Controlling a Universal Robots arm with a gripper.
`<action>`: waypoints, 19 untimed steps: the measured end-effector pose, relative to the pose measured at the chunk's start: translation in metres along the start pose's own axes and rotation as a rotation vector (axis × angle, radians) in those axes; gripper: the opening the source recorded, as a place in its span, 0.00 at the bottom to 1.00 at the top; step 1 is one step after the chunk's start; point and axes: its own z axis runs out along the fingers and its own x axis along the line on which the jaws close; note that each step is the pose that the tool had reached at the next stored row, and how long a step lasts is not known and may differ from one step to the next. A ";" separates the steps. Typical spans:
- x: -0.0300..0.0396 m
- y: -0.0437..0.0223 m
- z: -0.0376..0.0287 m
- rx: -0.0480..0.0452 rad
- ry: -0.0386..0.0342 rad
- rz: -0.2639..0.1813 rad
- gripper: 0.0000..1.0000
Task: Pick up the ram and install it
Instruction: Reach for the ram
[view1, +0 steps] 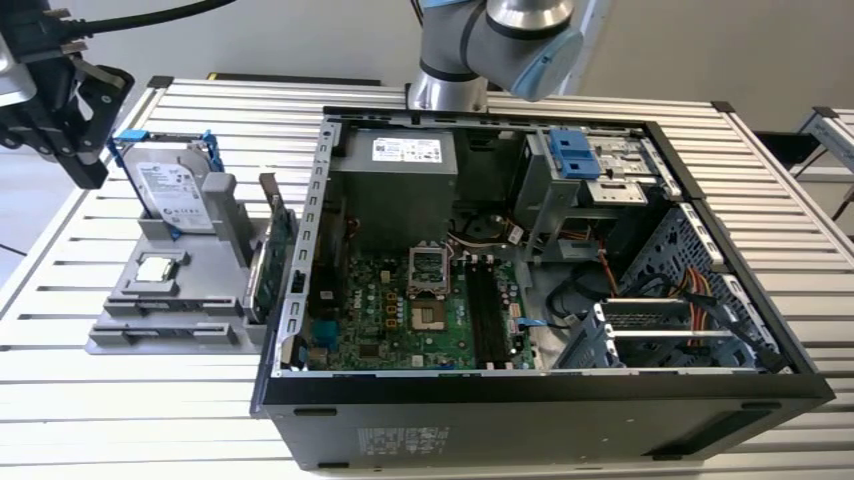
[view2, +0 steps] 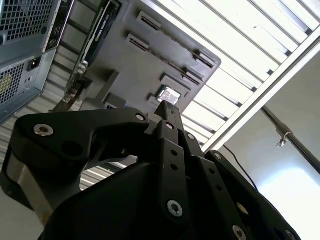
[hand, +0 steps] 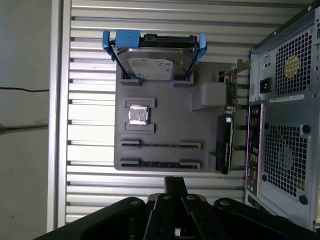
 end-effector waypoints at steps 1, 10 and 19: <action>0.0000 0.0000 0.0000 0.0002 0.0000 0.000 0.00; 0.0001 0.0000 0.0000 0.0015 0.0002 -0.004 0.00; 0.0000 0.0000 0.0000 0.0012 0.0011 -0.023 0.00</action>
